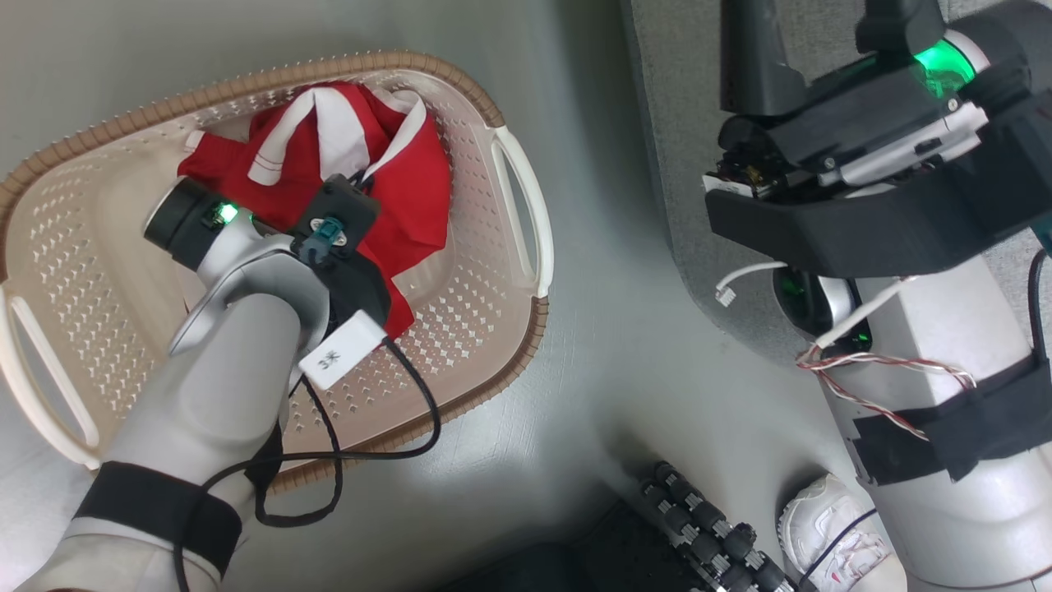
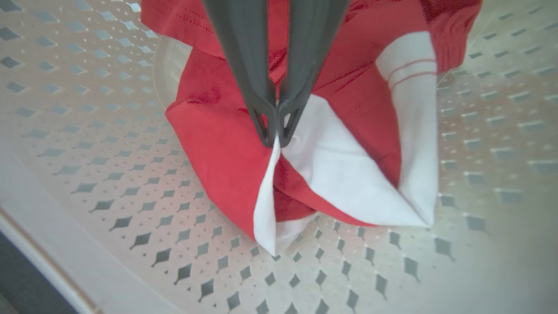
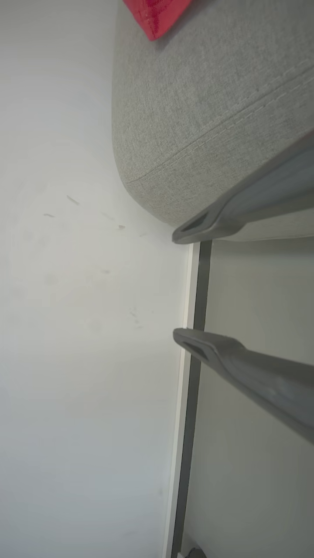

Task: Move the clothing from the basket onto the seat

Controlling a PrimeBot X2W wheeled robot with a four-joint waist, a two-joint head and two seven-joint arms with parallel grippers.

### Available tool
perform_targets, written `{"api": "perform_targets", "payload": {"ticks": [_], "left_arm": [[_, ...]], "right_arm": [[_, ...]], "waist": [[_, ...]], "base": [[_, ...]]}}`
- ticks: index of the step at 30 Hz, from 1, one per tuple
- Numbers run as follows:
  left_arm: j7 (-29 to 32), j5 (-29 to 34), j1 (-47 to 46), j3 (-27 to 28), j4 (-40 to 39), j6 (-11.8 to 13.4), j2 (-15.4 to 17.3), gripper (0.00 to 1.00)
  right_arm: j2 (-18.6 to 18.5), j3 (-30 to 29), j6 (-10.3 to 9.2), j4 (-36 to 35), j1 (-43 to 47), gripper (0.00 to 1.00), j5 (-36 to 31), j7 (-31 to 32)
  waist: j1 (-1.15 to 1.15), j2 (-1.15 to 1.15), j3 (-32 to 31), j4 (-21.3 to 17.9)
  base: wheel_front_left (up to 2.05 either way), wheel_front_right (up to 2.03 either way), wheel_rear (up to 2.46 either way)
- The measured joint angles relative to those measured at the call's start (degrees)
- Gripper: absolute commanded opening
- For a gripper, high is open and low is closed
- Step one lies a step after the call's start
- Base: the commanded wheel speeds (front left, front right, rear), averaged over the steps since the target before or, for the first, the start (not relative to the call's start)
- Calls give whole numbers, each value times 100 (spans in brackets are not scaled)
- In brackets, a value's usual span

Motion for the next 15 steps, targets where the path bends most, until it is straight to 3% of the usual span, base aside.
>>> {"api": "perform_targets", "payload": {"ticks": [8, 15], "left_arm": [[-639, -258, 102, 146, -201, -2, -100, 0], [-762, -401, 349, 149, -466, -7, -232, 0]], "right_arm": [[27, 8, 111, 421, -144, 100, -8, 0], [-59, -102, 172, 879, 25, 100, -65, 1]], "waist": [[0, 0, -202, 40], [0, 0, -639, 297]], "base": [[0, 0, 0], [0, 0, 0]]}}
